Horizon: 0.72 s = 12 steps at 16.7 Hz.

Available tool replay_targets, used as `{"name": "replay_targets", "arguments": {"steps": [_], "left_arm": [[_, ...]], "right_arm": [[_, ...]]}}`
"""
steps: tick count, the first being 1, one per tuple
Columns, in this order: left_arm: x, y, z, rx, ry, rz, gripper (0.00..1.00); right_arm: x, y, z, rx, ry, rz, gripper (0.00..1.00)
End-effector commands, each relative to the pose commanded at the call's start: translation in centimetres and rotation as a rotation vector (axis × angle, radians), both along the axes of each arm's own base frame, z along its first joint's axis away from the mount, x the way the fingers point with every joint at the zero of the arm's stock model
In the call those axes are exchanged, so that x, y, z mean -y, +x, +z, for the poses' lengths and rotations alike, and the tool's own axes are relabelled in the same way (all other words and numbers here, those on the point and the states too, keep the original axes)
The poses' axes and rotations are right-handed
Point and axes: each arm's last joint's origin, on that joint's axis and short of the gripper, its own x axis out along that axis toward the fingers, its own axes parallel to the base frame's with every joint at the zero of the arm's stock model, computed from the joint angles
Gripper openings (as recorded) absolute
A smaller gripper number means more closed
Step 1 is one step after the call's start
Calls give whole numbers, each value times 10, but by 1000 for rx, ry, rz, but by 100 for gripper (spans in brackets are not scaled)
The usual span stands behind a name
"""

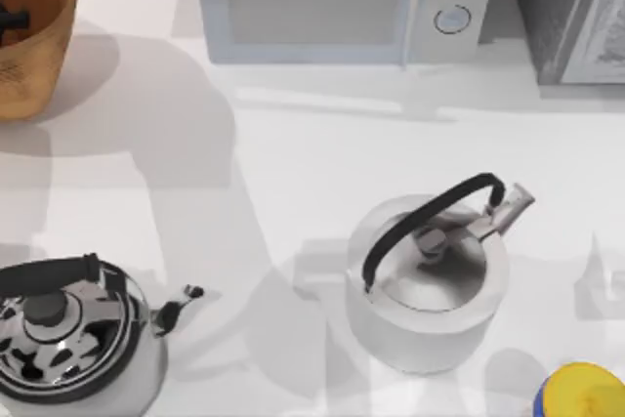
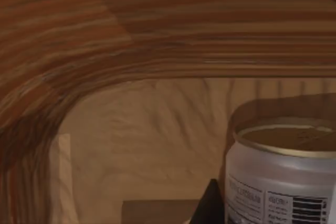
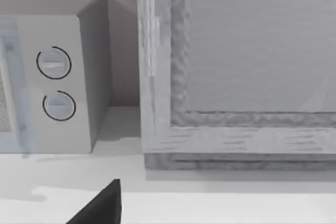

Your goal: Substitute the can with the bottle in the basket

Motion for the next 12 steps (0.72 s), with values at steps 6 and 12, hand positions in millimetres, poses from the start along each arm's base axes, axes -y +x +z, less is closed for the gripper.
{"name": "replay_targets", "arguments": {"steps": [6,12], "left_arm": [[-1,-3,20,34,11,6,0],[12,-27,66,99,25,20,0]], "right_arm": [[0,0,0,0,0,0,100],[0,0,0,0,0,0,100]]}}
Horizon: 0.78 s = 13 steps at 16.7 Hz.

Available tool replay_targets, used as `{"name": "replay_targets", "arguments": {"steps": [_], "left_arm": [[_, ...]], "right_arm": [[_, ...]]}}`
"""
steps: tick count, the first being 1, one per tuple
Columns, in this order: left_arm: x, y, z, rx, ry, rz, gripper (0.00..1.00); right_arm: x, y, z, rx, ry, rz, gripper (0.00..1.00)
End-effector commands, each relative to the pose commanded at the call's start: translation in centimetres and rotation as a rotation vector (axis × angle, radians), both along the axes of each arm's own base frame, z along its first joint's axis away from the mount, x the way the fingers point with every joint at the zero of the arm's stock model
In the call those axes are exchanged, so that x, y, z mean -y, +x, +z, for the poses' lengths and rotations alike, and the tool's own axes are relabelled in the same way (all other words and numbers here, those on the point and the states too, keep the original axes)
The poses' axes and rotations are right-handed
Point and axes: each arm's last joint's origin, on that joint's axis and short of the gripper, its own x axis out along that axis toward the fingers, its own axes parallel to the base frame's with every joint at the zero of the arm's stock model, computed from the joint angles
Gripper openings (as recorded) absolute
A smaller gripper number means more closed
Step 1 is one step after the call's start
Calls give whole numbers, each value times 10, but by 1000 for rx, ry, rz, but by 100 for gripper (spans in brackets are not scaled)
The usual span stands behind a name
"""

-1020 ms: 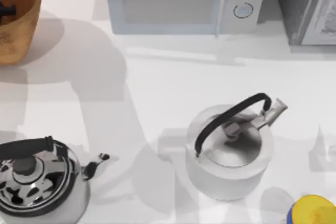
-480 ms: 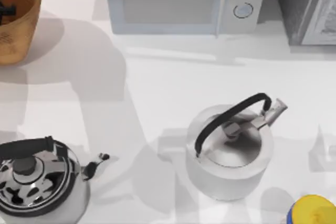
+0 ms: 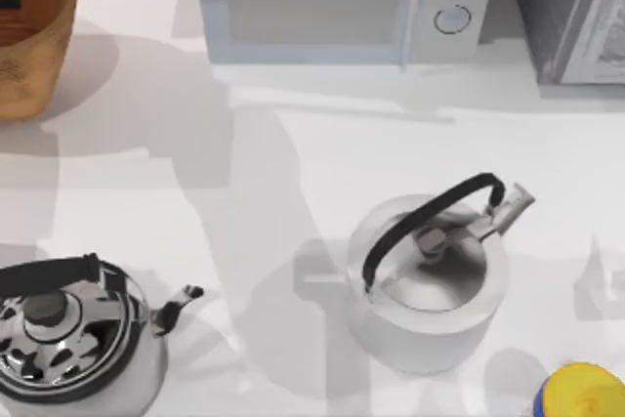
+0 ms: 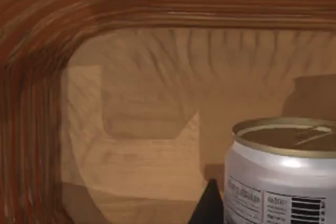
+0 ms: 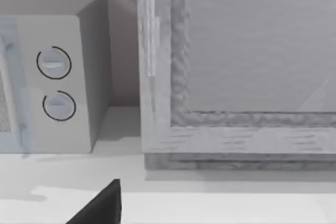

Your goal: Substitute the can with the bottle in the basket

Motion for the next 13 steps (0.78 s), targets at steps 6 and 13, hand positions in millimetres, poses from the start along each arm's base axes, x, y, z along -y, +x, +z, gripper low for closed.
{"name": "replay_targets", "arguments": {"steps": [6,13], "left_arm": [[36,-98,109,302,45,1,0],[78,-295,131,812,78,5,0]], "right_arm": [[0,0,0,0,0,0,100],[0,0,0,0,0,0,100]]}}
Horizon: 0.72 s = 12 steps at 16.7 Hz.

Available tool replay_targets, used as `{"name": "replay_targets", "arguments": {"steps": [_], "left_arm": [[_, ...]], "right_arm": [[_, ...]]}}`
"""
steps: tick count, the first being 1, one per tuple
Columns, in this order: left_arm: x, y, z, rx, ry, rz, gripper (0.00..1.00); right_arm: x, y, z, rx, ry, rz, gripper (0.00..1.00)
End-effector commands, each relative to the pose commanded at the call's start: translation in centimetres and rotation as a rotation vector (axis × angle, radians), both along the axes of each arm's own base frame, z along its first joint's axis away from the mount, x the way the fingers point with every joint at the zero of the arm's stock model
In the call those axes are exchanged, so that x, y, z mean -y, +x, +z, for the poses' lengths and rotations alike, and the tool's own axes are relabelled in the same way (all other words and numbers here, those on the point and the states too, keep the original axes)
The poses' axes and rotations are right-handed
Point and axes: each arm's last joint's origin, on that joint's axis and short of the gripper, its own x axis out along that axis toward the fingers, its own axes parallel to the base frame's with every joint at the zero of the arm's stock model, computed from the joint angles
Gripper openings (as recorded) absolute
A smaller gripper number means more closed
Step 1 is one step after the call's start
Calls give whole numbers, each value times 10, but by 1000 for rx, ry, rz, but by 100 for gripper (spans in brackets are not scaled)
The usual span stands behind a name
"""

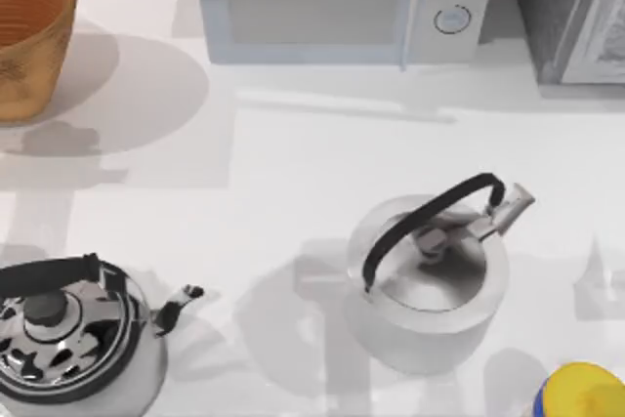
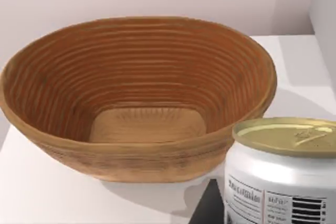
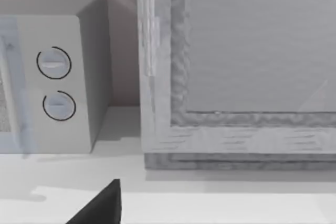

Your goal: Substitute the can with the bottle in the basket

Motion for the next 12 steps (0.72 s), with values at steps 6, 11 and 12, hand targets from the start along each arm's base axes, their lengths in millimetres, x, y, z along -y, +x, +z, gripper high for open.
{"name": "replay_targets", "arguments": {"steps": [6,11,12], "left_arm": [[14,-88,-100,316,-19,-12,0],[17,-99,-160,440,-44,-23,0],[17,-99,-166,450,-48,-25,0]], "right_arm": [[0,0,0,0,0,0,100],[0,0,0,0,0,0,100],[0,0,0,0,0,0,100]]}}
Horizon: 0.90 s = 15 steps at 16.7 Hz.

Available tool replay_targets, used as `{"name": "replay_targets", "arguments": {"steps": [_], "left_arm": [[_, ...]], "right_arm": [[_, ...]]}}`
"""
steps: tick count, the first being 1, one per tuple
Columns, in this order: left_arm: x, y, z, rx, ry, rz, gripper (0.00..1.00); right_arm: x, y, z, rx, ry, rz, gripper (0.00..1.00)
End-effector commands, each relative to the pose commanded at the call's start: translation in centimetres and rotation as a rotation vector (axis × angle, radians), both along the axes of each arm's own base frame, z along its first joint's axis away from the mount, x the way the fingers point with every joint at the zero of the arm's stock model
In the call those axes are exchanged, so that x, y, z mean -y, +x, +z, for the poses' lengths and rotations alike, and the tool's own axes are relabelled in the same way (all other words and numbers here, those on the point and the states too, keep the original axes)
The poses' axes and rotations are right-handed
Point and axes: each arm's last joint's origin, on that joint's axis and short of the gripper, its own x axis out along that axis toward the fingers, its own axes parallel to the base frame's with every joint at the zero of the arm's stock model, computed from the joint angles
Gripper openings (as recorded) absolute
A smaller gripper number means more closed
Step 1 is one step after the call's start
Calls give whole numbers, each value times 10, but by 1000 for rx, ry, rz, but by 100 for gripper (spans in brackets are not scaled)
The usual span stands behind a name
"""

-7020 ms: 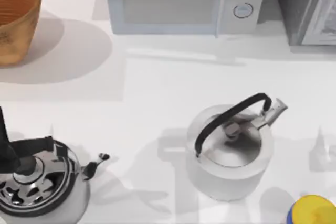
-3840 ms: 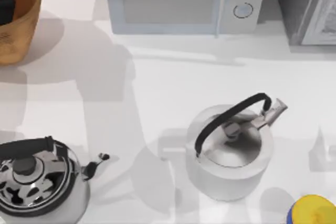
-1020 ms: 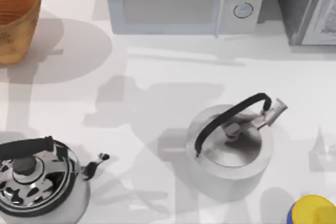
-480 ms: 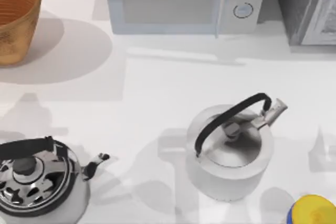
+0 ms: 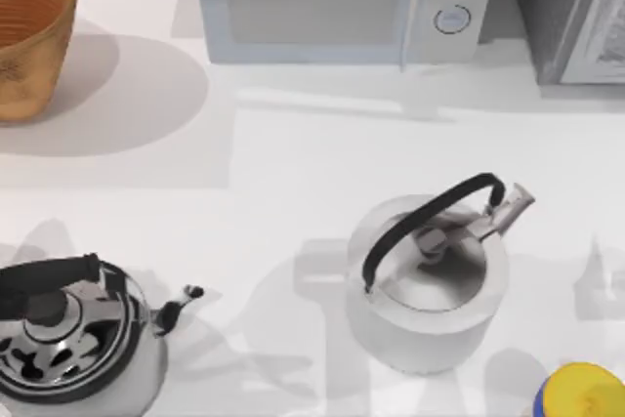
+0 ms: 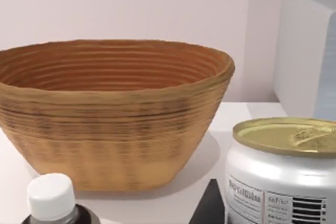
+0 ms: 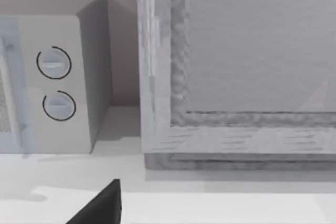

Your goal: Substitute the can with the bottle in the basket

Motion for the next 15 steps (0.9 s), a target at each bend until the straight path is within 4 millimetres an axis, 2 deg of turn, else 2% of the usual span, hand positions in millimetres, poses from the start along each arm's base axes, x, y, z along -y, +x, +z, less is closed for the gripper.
{"name": "replay_targets", "arguments": {"steps": [9,12,15], "left_arm": [[0,1,1,2,0,-3,0],[1,6,15,-3,2,-42,0],[5,20,40,0,8,-136,0]], "right_arm": [[0,0,0,0,0,0,100],[0,0,0,0,0,0,100],[0,0,0,0,0,0,100]]}}
